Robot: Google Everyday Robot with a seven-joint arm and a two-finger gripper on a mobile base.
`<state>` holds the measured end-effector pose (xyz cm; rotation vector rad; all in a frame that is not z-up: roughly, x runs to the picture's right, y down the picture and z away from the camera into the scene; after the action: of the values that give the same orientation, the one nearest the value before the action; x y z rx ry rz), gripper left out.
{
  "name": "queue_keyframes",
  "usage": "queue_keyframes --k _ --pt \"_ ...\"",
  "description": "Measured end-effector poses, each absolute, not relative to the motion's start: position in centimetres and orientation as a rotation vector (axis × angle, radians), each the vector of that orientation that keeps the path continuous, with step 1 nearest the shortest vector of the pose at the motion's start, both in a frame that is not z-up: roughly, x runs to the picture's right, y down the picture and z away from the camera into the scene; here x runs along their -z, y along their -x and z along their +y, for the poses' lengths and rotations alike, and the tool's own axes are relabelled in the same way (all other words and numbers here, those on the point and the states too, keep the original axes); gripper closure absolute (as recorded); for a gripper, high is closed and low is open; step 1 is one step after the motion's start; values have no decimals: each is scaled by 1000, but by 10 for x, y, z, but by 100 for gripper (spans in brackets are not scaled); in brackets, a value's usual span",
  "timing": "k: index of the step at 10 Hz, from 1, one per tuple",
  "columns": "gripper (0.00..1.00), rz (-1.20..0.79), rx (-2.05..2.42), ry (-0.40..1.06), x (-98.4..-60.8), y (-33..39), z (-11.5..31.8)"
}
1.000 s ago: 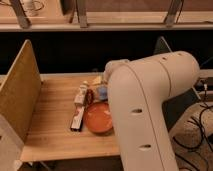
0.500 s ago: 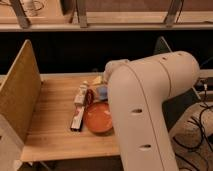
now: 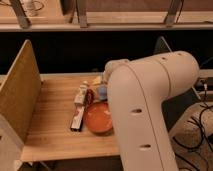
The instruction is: Place the white sponge in the ceramic cup
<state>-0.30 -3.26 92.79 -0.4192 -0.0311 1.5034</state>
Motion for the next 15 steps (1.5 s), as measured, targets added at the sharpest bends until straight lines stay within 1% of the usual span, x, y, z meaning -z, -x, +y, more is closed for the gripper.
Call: queue_keyframes --k 5,7,12,15 --pt "20 85 -1415 418 -941 -17 -33" --pt "20 141 -1381 447 -948 -16 -22" --pt "20 163 -1369 462 -951 -12 -17" --pt "20 226 -1358 493 -970 -15 7"
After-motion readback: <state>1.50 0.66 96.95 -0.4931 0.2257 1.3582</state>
